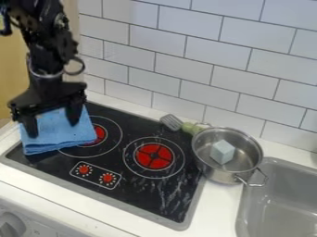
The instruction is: Move the towel to right side of the burner
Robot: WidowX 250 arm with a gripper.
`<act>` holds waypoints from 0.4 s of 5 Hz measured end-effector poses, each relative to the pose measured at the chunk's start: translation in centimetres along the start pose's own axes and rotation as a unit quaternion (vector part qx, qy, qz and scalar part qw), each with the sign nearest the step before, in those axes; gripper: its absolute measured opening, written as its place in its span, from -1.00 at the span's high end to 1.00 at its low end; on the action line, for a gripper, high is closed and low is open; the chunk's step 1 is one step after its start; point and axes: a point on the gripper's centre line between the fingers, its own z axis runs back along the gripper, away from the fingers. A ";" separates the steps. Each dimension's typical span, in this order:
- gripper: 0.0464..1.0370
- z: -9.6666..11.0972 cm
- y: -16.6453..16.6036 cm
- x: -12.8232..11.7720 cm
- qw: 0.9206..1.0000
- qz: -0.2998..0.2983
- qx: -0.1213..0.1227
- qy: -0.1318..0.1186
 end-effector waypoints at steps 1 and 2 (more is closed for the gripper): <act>-0.92 -0.6 -0.7 0.3 1.000 0.007 -0.002 0.009; -0.92 -1.3 -0.7 0.2 1.000 0.015 0.009 0.024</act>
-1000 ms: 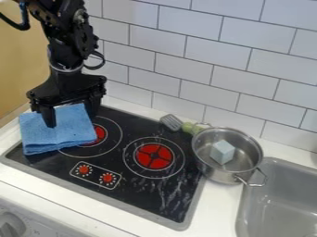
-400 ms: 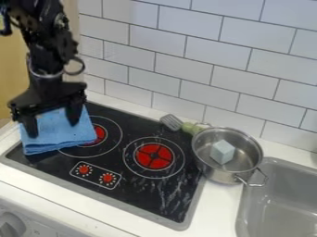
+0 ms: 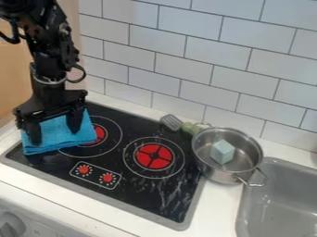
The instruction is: Move the towel to right side of the burner
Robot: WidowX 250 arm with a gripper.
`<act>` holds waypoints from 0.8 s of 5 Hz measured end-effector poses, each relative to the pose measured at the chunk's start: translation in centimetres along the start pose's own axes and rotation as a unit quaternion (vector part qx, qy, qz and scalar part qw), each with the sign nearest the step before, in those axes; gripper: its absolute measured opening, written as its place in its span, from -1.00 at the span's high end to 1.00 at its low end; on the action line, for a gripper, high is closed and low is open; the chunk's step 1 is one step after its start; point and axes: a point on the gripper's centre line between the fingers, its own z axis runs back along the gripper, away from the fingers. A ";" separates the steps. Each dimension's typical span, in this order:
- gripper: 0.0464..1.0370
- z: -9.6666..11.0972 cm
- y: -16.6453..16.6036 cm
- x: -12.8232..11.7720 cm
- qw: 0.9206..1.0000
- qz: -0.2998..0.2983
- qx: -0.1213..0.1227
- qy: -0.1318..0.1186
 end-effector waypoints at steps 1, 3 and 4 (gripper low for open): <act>-0.92 0.0 -0.6 0.6 1.000 0.002 -0.003 -0.002; -0.92 -0.8 -1.2 0.6 1.000 0.018 0.000 0.012; -0.92 -1.0 -1.7 0.3 1.000 0.019 -0.003 0.016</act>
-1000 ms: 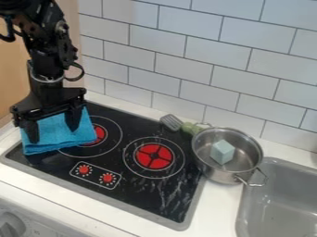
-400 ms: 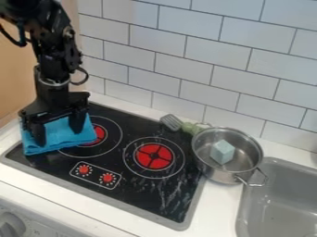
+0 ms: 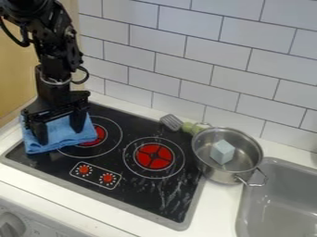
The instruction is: Move the towel to right side of the burner
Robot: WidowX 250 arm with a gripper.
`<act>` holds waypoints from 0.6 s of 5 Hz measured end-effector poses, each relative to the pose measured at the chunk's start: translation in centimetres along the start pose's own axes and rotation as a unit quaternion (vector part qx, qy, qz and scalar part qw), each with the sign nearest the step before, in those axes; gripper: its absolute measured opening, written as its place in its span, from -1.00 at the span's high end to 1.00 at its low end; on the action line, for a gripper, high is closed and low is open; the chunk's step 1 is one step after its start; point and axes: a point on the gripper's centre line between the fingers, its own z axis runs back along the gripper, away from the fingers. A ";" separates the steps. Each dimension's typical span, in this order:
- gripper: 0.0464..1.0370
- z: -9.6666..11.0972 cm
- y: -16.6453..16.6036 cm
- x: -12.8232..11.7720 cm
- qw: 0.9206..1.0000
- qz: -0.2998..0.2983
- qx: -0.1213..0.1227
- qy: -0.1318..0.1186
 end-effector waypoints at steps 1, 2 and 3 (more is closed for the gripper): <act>-0.92 -0.1 -0.3 -0.4 1.000 -0.002 0.000 0.004; -0.92 -0.1 -0.7 -0.9 1.000 -0.007 -0.002 0.006; -0.93 0.0 -1.4 -1.6 1.000 -0.013 -0.005 0.003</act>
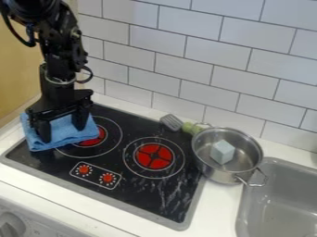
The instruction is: Move the towel to right side of the burner
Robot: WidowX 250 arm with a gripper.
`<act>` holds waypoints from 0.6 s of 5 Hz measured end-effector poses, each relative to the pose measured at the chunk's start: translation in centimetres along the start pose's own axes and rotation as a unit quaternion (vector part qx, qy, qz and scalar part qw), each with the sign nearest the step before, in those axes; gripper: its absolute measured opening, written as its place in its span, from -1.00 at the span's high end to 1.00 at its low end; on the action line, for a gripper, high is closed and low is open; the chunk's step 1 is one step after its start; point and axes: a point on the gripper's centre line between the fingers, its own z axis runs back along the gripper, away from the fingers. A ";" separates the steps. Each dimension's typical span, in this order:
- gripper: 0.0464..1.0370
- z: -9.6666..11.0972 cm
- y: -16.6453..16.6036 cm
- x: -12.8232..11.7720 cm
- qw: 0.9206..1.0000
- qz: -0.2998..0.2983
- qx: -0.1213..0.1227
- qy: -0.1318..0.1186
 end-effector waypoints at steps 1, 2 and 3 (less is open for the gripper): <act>-0.93 0.3 -1.3 -1.3 1.000 -0.022 -0.003 -0.004; -0.93 0.5 -2.4 -2.5 0.999 -0.043 -0.005 -0.009; -0.93 0.9 -3.2 -3.8 0.998 -0.061 -0.009 -0.013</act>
